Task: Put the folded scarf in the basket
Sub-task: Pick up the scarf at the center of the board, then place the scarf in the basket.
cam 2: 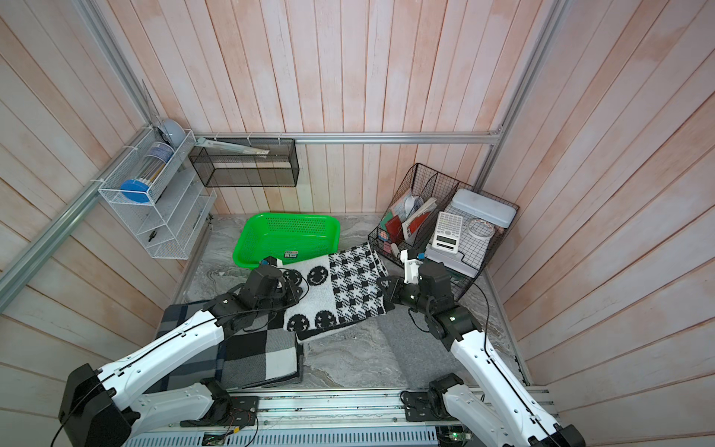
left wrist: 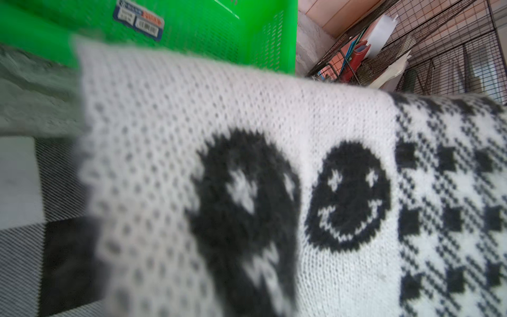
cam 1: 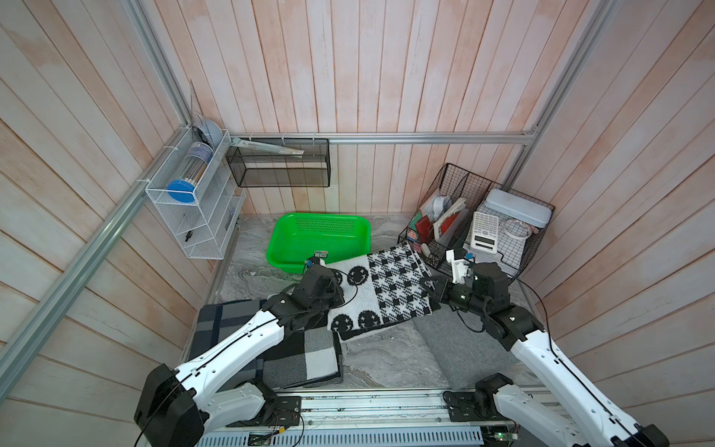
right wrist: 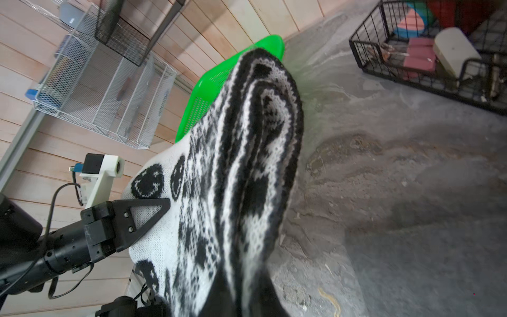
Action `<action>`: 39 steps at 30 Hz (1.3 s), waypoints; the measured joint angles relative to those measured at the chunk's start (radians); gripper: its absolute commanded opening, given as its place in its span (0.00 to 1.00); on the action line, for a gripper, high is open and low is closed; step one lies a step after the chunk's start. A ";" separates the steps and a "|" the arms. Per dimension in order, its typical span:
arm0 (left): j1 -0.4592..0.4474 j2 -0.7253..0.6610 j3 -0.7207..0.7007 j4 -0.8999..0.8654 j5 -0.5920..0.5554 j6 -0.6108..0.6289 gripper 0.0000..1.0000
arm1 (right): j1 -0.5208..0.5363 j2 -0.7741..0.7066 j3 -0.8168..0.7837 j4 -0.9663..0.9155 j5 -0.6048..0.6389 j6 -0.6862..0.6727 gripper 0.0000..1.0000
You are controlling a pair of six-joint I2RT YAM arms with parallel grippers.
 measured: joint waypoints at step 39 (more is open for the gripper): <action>0.458 0.792 0.931 -0.235 -0.104 0.600 0.00 | 0.202 1.084 0.810 0.257 0.344 0.014 0.00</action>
